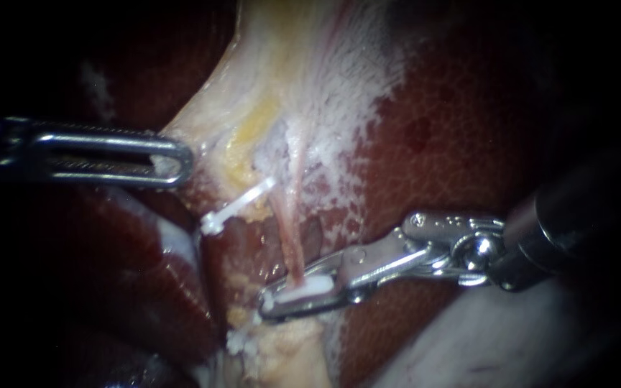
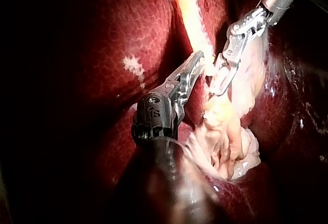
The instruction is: Going back second clip right tube
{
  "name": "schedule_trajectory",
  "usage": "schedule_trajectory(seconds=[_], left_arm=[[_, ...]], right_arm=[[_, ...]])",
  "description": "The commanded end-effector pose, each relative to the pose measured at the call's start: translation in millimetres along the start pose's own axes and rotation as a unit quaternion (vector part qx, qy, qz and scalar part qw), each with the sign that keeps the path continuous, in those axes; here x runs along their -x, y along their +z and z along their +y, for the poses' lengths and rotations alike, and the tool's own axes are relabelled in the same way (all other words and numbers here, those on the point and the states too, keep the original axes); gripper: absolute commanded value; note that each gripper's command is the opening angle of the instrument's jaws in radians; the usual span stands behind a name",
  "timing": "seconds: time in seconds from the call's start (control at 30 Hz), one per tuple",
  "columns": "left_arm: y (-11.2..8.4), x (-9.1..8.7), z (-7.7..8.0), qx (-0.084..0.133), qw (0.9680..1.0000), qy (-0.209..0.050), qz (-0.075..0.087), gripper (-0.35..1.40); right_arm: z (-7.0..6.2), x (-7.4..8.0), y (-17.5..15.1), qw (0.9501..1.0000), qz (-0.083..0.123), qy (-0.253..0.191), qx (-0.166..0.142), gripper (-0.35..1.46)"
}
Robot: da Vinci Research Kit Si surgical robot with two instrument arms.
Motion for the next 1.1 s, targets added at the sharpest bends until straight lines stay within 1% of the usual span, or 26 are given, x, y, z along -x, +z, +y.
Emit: schedule_trajectory(seconds=[0.03, 0.27, 0.33, 0.4, 0.47, 0.5, 0.57, 0.6, 0.67, 0.7, 0.77, 0.87, 0.93, 1.1], left_arm=[[0.0, 0.0, 0.0, 0.000, 1.0000, 0.000, 0.000, -0.35], [0.0, 0.0, 0.0, 0.000, 1.0000, 0.000, 0.000, -0.35], [0.0, 0.0, 0.0, 0.000, 1.0000, 0.000, 0.000, -0.35], [0.0, 0.0, 0.0, 0.000, 1.0000, 0.000, 0.000, -0.35], [0.0, 0.0, 0.0, 0.000, 1.0000, 0.000, 0.000, -0.35], [0.0, 0.0, 0.0, 0.000, 1.0000, 0.000, 0.000, -0.35], [0.0, -0.1, 0.0, 0.000, 1.0000, 0.000, 0.000, -0.35], [0.0, -0.1, 0.0, 0.000, 1.0000, 0.000, 0.000, -0.35], [0.0, -0.1, 0.0, 0.000, 1.0000, 0.000, 0.000, -0.35], [0.0, -0.1, 0.0, 0.000, 1.0000, 0.000, 0.000, -0.35], [0.0, -0.2, 0.0, 0.000, 1.0000, 0.000, 0.000, -0.35], [0.0, -0.2, 0.0, 0.000, 1.0000, 0.000, 0.000, -0.35], [0.0, -0.2, 0.0, 0.000, 1.0000, 0.001, 0.000, -0.35], [0.0, -0.2, 0.0, 0.000, 1.0000, 0.001, 0.000, -0.35]], right_arm=[[0.0, 0.0, 0.0, 1.0000, 0.000, 0.000, 0.000, -0.35], [-0.2, 0.0, 0.0, 1.0000, 0.000, 0.000, -0.001, -0.35], [-0.3, 0.0, 0.0, 1.0000, 0.003, -0.001, -0.003, -0.35], [-0.3, -0.1, 0.1, 1.0000, 0.003, -0.006, -0.005, -0.17], [-0.3, -0.2, 0.0, 0.9998, 0.003, -0.021, -0.005, -0.06], [-0.3, -0.2, 0.0, 0.9994, 0.006, -0.035, -0.001, 0.04], [-0.4, -0.2, -0.1, 0.9988, 0.009, -0.047, 0.005, 0.13], [-0.4, -0.2, -0.1, 0.9983, 0.011, -0.056, 0.009, 0.22], [-0.4, -0.2, -0.2, 0.9963, 0.017, -0.082, 0.020, 0.33], [-0.4, -0.2, -0.2, 0.9957, 0.018, -0.088, 0.023, 0.36], [-0.5, -0.2, -0.2, 0.9930, 0.022, -0.111, 0.033, 0.44], [-0.6, -0.2, -0.5, 0.9889, 0.032, -0.132, 0.059, 0.50], [-0.7, -0.4, -0.8, 0.9862, 0.036, -0.146, 0.069, 0.54], [-0.9, -0.9, -1.6, 0.9819, 0.041, -0.164, 0.086, 0.59]])
